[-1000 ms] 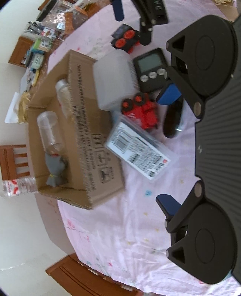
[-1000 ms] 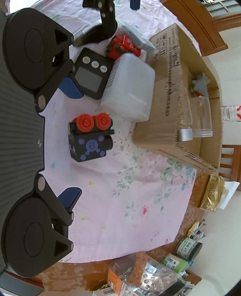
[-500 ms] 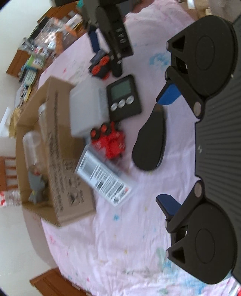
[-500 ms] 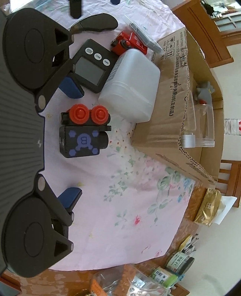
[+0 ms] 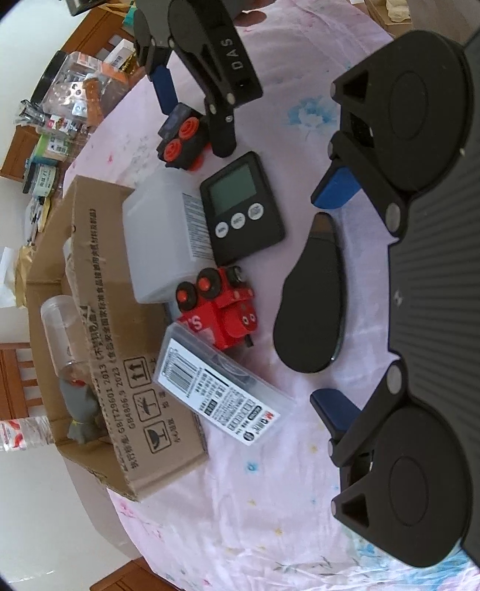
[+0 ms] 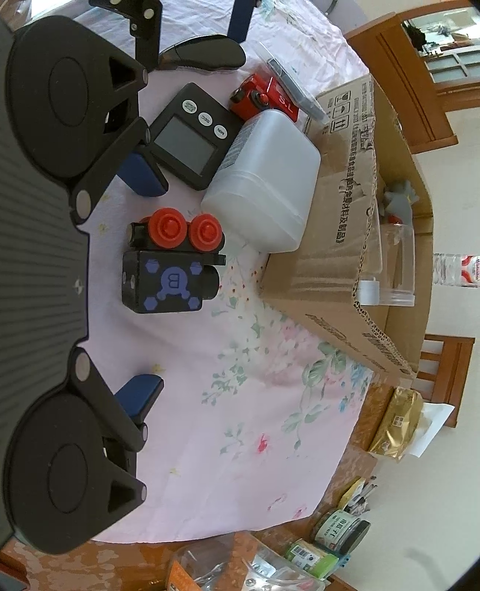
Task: Organize rigid objects
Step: 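Move the left tool to the black teardrop pad while the right tool approaches the black wheeled toy block, then grasp the black pad with the left tool while the right tool grasps the toy block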
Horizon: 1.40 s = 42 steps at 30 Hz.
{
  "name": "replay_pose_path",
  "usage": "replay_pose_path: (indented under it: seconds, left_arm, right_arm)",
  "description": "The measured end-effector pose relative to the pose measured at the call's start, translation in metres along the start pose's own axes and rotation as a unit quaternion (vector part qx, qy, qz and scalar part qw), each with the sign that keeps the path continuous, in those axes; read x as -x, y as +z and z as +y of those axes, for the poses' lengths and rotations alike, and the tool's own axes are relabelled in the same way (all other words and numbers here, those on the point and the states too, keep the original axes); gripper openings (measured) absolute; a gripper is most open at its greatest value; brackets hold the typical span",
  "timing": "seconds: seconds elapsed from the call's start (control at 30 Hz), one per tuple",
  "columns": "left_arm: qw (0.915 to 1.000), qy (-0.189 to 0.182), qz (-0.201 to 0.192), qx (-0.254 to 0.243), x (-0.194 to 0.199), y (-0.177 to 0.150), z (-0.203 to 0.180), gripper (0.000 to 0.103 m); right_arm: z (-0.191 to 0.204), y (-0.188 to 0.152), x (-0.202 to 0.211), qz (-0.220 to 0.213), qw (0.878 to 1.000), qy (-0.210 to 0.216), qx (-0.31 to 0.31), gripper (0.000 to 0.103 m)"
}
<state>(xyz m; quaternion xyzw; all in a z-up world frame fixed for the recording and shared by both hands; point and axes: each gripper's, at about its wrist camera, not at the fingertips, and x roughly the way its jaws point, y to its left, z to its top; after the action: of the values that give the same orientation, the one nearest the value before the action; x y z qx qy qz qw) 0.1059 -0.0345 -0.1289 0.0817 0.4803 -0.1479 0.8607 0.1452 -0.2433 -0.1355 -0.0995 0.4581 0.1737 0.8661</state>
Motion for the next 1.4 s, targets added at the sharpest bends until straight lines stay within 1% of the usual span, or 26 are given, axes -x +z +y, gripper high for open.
replay_pose_path:
  seconds: [0.23, 0.3, 0.43, 0.6, 0.67, 0.73, 0.8, 0.97, 1.03, 1.07, 1.13, 1.2, 1.37, 1.4]
  left_arm:
    - [0.9996, -0.015, -0.005, -0.023, -0.001, 0.003, 0.001, 0.102]
    - [0.9997, -0.015, -0.005, -0.020, 0.000, 0.003, 0.001, 0.100]
    - [0.9999, -0.005, -0.014, -0.008, 0.004, 0.002, 0.000, 0.090]
    - [0.9999, 0.004, -0.012, 0.007, 0.005, 0.000, 0.005, 0.090]
    - [0.9999, 0.004, -0.012, 0.007, 0.005, 0.000, 0.006, 0.090]
    - [0.9999, 0.005, -0.012, 0.009, 0.005, 0.000, 0.006, 0.090]
    - [0.9998, 0.007, -0.012, 0.011, 0.006, 0.000, 0.006, 0.090]
    - [0.9998, 0.009, -0.013, 0.015, 0.006, 0.000, 0.005, 0.090]
    - [0.9998, 0.009, -0.013, 0.014, 0.006, 0.000, 0.005, 0.090]
    - [0.9998, 0.009, -0.012, 0.015, 0.006, 0.000, 0.005, 0.090]
    - [0.9997, 0.011, -0.011, 0.017, 0.006, 0.001, 0.005, 0.090]
    - [0.9997, 0.013, -0.010, 0.019, 0.006, 0.000, 0.005, 0.090]
    - [0.9996, 0.016, -0.007, 0.021, 0.005, 0.002, 0.006, 0.091]
    - [0.9997, 0.015, -0.007, 0.020, 0.005, 0.002, 0.006, 0.091]
  right_arm:
    - [0.000, 0.000, 0.000, -0.005, 1.000, 0.002, 0.003, 0.103]
    - [-0.001, -0.001, 0.000, -0.008, 1.000, 0.004, 0.006, 0.103]
    - [-0.001, -0.002, 0.001, -0.010, 1.000, 0.008, 0.010, 0.103]
    - [0.000, 0.004, -0.001, 0.004, 1.000, 0.003, 0.006, 0.103]
    - [0.003, 0.005, -0.001, 0.004, 1.000, 0.002, 0.006, 0.098]
    - [0.005, 0.006, 0.001, 0.000, 1.000, 0.004, 0.011, 0.089]
    - [0.009, 0.008, 0.003, -0.002, 1.000, 0.007, 0.018, 0.084]
    - [0.012, 0.007, 0.004, -0.007, 1.000, 0.011, 0.014, 0.081]
    - [0.013, 0.008, 0.004, -0.010, 1.000, 0.009, 0.011, 0.074]
    - [0.013, 0.008, 0.004, -0.012, 1.000, 0.008, 0.010, 0.073]
    - [0.013, 0.009, 0.005, -0.014, 1.000, 0.003, 0.007, 0.062]
    - [0.012, 0.010, 0.006, -0.014, 1.000, 0.004, 0.006, 0.059]
    - [0.014, 0.010, 0.006, -0.017, 1.000, 0.005, 0.010, 0.059]
    - [0.014, 0.010, 0.006, -0.016, 1.000, 0.004, 0.011, 0.058]
